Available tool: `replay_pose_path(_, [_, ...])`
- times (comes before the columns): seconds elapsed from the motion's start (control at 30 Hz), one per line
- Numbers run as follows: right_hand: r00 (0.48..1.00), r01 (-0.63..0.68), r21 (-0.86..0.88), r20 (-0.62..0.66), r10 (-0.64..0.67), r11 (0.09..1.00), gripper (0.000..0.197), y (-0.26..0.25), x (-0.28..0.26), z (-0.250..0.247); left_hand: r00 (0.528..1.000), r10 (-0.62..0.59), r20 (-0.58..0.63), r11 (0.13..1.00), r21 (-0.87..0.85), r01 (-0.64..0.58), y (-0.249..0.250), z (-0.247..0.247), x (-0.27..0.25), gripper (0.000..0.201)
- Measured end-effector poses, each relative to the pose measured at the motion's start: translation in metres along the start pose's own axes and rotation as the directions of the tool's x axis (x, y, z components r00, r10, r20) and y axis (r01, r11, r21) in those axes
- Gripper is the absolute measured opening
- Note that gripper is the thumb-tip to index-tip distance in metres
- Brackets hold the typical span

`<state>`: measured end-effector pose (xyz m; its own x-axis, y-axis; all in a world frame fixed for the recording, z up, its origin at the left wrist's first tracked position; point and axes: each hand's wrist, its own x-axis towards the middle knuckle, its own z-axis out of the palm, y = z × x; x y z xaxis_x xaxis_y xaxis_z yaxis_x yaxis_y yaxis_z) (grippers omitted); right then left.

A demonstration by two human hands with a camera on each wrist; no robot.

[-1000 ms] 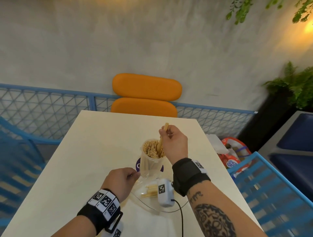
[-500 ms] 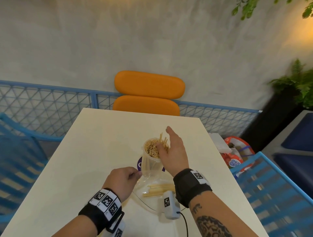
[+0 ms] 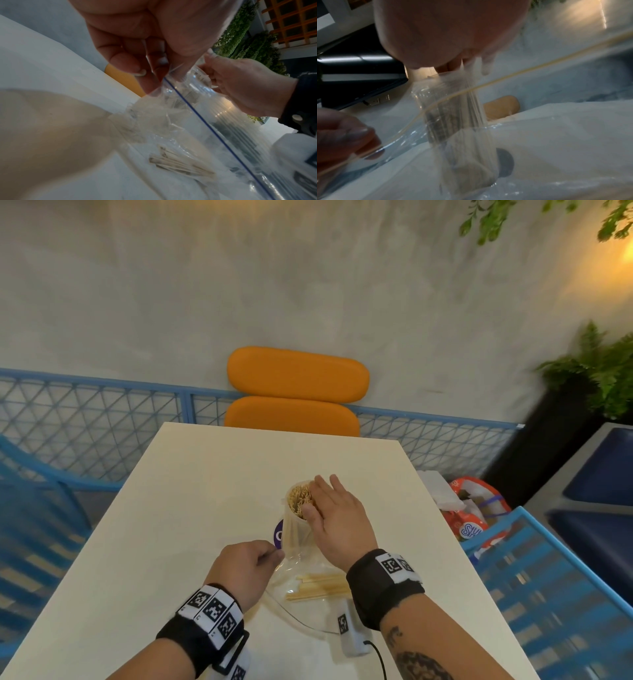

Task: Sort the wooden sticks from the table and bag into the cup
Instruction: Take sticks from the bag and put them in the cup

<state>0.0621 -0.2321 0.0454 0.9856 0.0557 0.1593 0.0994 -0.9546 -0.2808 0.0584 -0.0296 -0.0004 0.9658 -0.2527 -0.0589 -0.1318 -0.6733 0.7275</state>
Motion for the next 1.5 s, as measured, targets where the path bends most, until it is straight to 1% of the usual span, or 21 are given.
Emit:
replay_pose_path(0.07, [1.000,-0.015,-0.038,0.024,0.016,0.999,0.068,-0.003,-0.003,-0.001,1.000,0.006,-0.007,1.000,0.008,-0.006,0.001,0.000,0.000,0.030])
replay_pose_path(0.13, [0.994,-0.043,-0.088,0.099,0.052,0.995,0.072,-0.004,-0.006,0.001,1.000,0.001,-0.013,1.000,0.010,-0.001,0.000,0.000,0.000,0.031])
replay_pose_path(0.27, [0.986,-0.059,-0.075,0.150,0.070,0.995,0.071,-0.005,-0.009,0.001,1.000,-0.006,-0.014,1.000,0.017,0.007,0.002,0.000,-0.001,0.031])
replay_pose_path(0.33, [0.983,-0.073,-0.033,0.165,0.078,0.997,0.069,-0.007,-0.010,-0.006,1.000,-0.009,-0.010,1.000,0.014,0.009,0.003,-0.002,-0.003,0.030])
replay_pose_path(0.4, [0.992,-0.089,0.069,0.100,0.082,0.994,0.066,-0.010,-0.012,-0.015,1.000,-0.004,-0.003,1.000,0.029,0.004,0.004,-0.003,-0.003,0.030])
replay_pose_path(0.47, [0.993,-0.101,0.179,-0.037,0.110,0.979,0.059,-0.012,-0.016,-0.024,1.000,0.005,-0.008,0.999,0.049,-0.005,0.004,-0.004,-0.003,0.032])
replay_pose_path(0.53, [0.971,-0.082,0.271,-0.195,0.138,0.959,0.042,-0.015,-0.027,-0.032,1.000,0.003,-0.010,0.999,0.051,-0.003,0.005,-0.004,-0.003,0.032])
replay_pose_path(0.57, [0.958,-0.067,0.319,-0.244,0.150,0.945,0.031,-0.017,-0.034,-0.036,1.000,0.004,-0.005,0.999,0.054,-0.004,0.006,-0.004,-0.003,0.031])
replay_pose_path(0.6, [0.953,-0.068,0.366,-0.252,0.169,0.928,0.023,-0.020,-0.041,-0.039,1.000,0.006,0.002,0.998,0.060,-0.007,0.006,-0.005,-0.003,0.031])
replay_pose_path(0.63, [0.957,-0.082,0.402,-0.223,0.185,0.912,0.020,-0.023,-0.048,-0.043,1.000,0.008,0.005,0.998,0.063,-0.009,0.007,-0.005,-0.003,0.031])
replay_pose_path(0.7, [0.974,-0.130,0.426,-0.112,0.195,0.895,0.022,-0.029,-0.064,-0.043,1.000,0.005,0.005,0.998,0.062,-0.005,0.007,-0.005,-0.003,0.030])
replay_pose_path(0.77, [0.982,-0.179,0.388,0.012,0.190,0.904,0.025,-0.031,-0.075,-0.034,1.000,0.008,0.000,0.998,0.065,-0.008,0.007,-0.004,-0.003,0.031])
replay_pose_path(0.83, [0.971,-0.218,0.276,0.159,0.180,0.936,0.031,-0.029,-0.079,-0.018,1.000,0.014,-0.001,0.997,0.073,-0.014,0.007,-0.003,-0.004,0.032])
replay_pose_path(0.9, [0.925,-0.239,0.083,0.321,0.201,0.967,0.036,-0.025,-0.077,0.004,1.000,0.020,0.002,0.996,0.081,-0.020,0.007,-0.003,-0.004,0.031])
replay_pose_path(0.97, [0.884,-0.250,-0.056,0.395,0.251,0.967,0.039,-0.019,-0.072,0.022,1.000,0.024,0.010,0.996,0.088,-0.025,0.007,-0.003,-0.004,0.030])
replay_pose_path(1.03, [0.882,-0.211,-0.124,0.403,0.244,0.969,0.043,-0.013,-0.068,0.037,1.000,0.026,0.017,0.996,0.085,-0.027,0.007,-0.001,-0.005,0.030])
replay_pose_path(1.1, [0.884,-0.142,-0.211,0.412,0.220,0.967,0.044,-0.009,-0.064,0.048,0.999,0.032,0.017,0.996,0.088,-0.033,0.007,0.000,-0.006,0.032])
replay_pose_path(1.17, [0.883,-0.095,-0.293,0.417,0.217,0.951,0.037,-0.009,-0.064,0.051,0.999,0.035,0.012,0.995,0.089,-0.036,0.007,-0.001,-0.006,0.032])
replay_pose_path(1.23, [0.888,-0.078,-0.346,0.403,0.223,0.935,0.032,-0.009,-0.065,0.053,0.999,0.033,0.011,0.996,0.085,-0.034,0.005,-0.001,-0.006,0.031])
replay_pose_path(1.4, [0.909,-0.076,-0.343,0.362,0.207,0.936,0.030,-0.005,-0.071,0.052,1.000,0.025,0.003,0.997,0.072,-0.025,0.000,-0.003,-0.006,0.028])
replay_pose_path(1.5, [0.931,-0.095,-0.272,0.317,0.182,0.958,0.029,-0.005,-0.077,0.046,1.000,0.025,-0.004,0.997,0.069,-0.024,0.001,-0.004,-0.006,0.029])
